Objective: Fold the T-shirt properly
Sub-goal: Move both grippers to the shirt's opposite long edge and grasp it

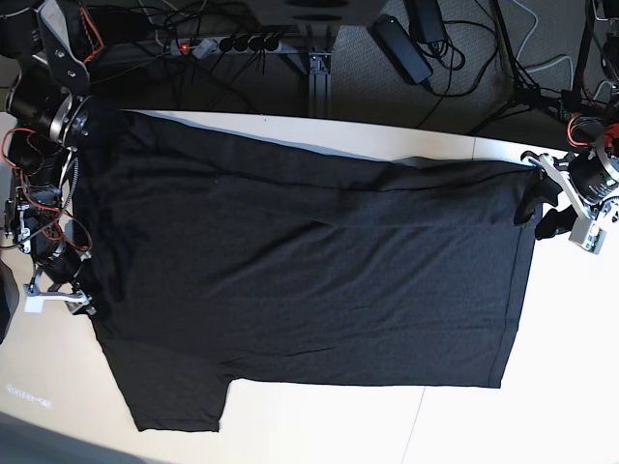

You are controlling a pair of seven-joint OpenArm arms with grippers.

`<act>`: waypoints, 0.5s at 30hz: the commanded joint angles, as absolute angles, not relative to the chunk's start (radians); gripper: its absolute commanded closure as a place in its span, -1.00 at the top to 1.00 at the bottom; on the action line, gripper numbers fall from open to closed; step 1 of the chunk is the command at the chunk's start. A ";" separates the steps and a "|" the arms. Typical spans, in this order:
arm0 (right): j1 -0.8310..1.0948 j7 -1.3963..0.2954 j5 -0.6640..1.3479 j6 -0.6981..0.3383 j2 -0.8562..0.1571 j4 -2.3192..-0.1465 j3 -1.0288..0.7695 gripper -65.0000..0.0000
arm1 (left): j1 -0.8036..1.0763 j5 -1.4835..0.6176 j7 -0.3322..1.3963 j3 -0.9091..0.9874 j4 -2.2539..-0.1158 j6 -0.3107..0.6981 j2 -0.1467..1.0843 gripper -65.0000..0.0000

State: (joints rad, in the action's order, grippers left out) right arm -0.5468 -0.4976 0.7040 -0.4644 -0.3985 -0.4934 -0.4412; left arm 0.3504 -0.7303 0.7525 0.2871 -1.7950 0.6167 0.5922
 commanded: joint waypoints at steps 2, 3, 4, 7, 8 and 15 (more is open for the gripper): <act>-0.571 -0.527 0.657 -0.521 -0.395 -0.499 -0.440 0.01 | 0.299 -0.743 0.738 0.296 -1.790 0.587 0.610 -0.05; -0.576 -0.527 0.650 -0.521 -0.393 -0.499 -0.440 0.01 | 0.271 -0.743 0.741 0.296 -1.772 0.586 0.610 -0.05; -0.577 -0.527 0.650 -0.521 -0.393 -0.499 -0.440 0.01 | 0.242 -0.743 0.746 0.296 -1.748 0.583 0.610 -0.05; -0.576 -0.539 0.645 -0.521 -0.400 -0.500 -0.440 0.01 | 0.155 -0.746 0.744 0.294 -1.640 0.583 0.614 -0.05; -0.576 -0.550 0.640 -0.521 -0.402 -0.500 -0.440 0.01 | 0.122 -0.754 0.744 0.293 -1.591 0.583 0.615 -0.05; -0.575 -0.591 0.635 -0.521 -0.407 -0.500 -0.440 0.01 | -0.200 -0.773 0.724 0.175 -1.178 0.584 0.615 -0.05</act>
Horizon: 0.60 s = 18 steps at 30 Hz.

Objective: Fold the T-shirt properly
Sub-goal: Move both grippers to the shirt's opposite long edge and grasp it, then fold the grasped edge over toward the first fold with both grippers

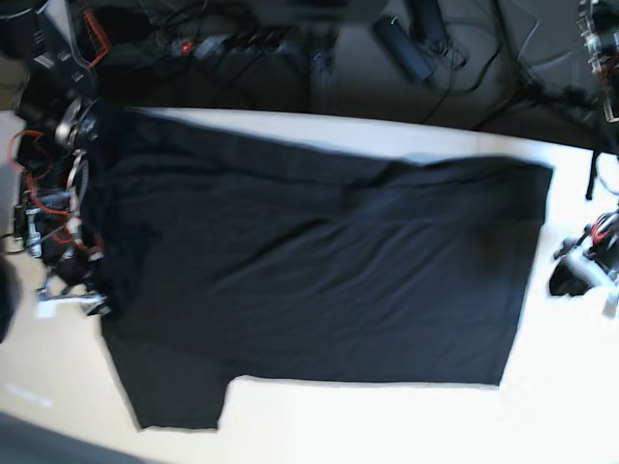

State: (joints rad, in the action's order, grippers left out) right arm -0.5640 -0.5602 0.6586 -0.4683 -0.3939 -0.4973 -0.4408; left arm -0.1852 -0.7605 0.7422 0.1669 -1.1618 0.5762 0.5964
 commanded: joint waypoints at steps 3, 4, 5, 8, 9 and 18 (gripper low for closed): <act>-0.574 -0.629 0.635 -0.522 -0.407 -0.500 -0.440 0.01 | -0.321 -0.763 0.683 0.096 -1.024 0.585 0.613 -0.05; -0.573 -0.633 0.635 -0.522 -0.407 -0.500 -0.440 0.01 | -0.358 -0.762 0.672 0.075 -0.977 0.584 0.612 -0.05; -0.573 -0.634 0.635 -0.522 -0.407 -0.500 -0.440 0.01 | -0.392 -0.767 0.665 0.057 -0.930 0.584 0.609 -0.05; -0.573 -0.633 0.635 -0.522 -0.408 -0.500 -0.440 0.01 | -0.482 -0.794 0.669 0.030 -0.785 0.584 0.591 -0.05; -0.573 -0.633 0.635 -0.522 -0.408 -0.500 -0.440 0.01 | -0.508 -0.797 0.670 0.030 -0.735 0.584 0.581 -0.05; -0.573 -0.633 0.635 -0.522 -0.439 -0.500 -0.440 0.01 | -0.609 -0.760 0.591 0.030 -0.430 0.584 0.505 -0.05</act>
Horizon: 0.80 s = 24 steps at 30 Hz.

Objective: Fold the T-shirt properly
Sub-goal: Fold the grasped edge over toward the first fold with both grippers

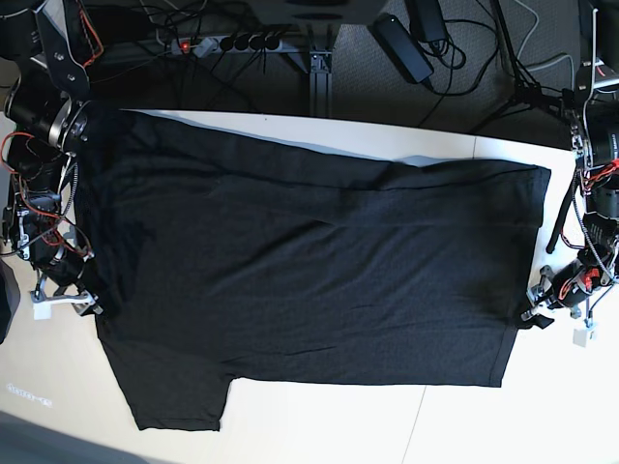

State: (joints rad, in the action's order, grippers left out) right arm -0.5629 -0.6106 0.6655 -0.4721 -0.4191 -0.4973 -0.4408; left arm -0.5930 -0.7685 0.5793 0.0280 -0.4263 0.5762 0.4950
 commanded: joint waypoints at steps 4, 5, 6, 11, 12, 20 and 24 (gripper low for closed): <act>-0.573 -0.633 0.635 -0.522 -0.450 -0.500 -0.440 0.01 | -0.613 -0.758 0.564 0.030 -0.424 0.585 0.477 -0.05; -0.573 -0.633 0.635 -0.522 -0.455 -0.500 -0.440 0.01 | -0.616 -0.757 0.556 0.030 -0.424 0.587 0.466 -0.05; -0.573 -0.633 0.635 -0.522 -0.458 -0.500 -0.440 0.01 | -0.620 -0.752 0.550 0.030 -0.424 0.587 0.456 -0.05; -0.573 -0.632 0.635 -0.522 -0.473 -0.500 -0.440 0.01 | -0.643 -0.701 0.525 0.030 -0.424 0.557 0.398 -0.05; -0.573 -0.632 0.635 -0.522 -0.473 -0.500 -0.440 0.01 | -0.643 -0.701 0.521 0.030 -0.424 0.556 0.392 -0.05; -0.573 -0.608 0.635 -0.522 -0.474 -0.500 -0.440 0.01 | -0.643 -0.691 0.501 0.030 -0.424 0.553 0.397 -0.05; -0.576 -0.572 0.635 -0.522 -0.473 -0.500 -0.440 0.01 | -0.643 -0.664 0.496 0.030 -0.424 0.553 0.402 -0.05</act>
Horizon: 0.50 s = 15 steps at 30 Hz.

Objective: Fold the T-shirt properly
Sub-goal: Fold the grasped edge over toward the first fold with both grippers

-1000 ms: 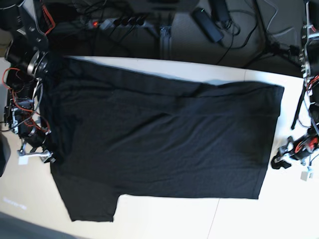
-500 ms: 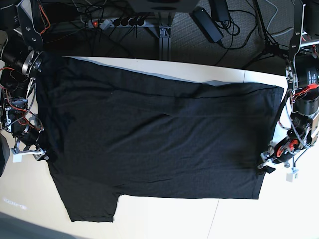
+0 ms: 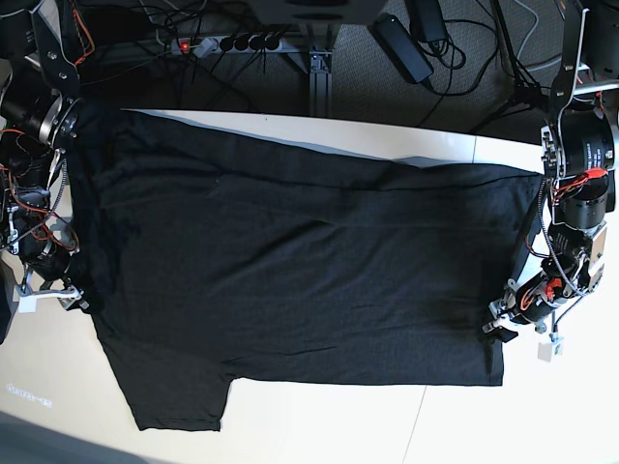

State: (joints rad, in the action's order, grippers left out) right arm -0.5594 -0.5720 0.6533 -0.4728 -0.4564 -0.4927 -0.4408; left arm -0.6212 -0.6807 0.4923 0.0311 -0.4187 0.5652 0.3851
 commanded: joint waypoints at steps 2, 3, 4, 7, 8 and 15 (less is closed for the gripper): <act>-0.579 -0.573 0.635 -0.522 -0.470 -0.500 -0.438 0.01 | -0.642 -0.664 0.497 0.030 -0.424 0.553 0.405 -0.05; -0.579 -0.573 0.634 -0.522 -0.467 -0.500 -0.437 0.01 | -0.642 -0.665 0.497 0.030 -0.424 0.553 0.405 -0.05; -0.579 -0.573 0.635 -0.522 -0.464 -0.500 -0.436 0.01 | -0.643 -0.665 0.498 0.030 -0.424 0.553 0.405 -0.06; -0.579 -0.584 0.634 -0.522 -0.459 -0.500 -0.436 0.01 | -0.642 -0.665 0.508 0.030 -0.424 0.553 0.405 -0.06; -0.579 -0.584 0.634 -0.522 -0.459 -0.500 -0.436 0.01 | -0.642 -0.666 0.514 0.030 -0.424 0.553 0.404 -0.06; -0.579 -0.591 0.635 -0.522 -0.459 -0.500 -0.436 -0.46 | -0.642 -0.665 0.519 0.030 -0.424 0.553 0.404 -0.28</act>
State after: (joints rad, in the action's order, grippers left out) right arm -0.5598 -0.5838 0.6392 -0.4725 -0.4461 -0.4923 -0.4381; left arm -0.6212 -0.6735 0.5011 0.0311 -0.4183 0.5644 0.3923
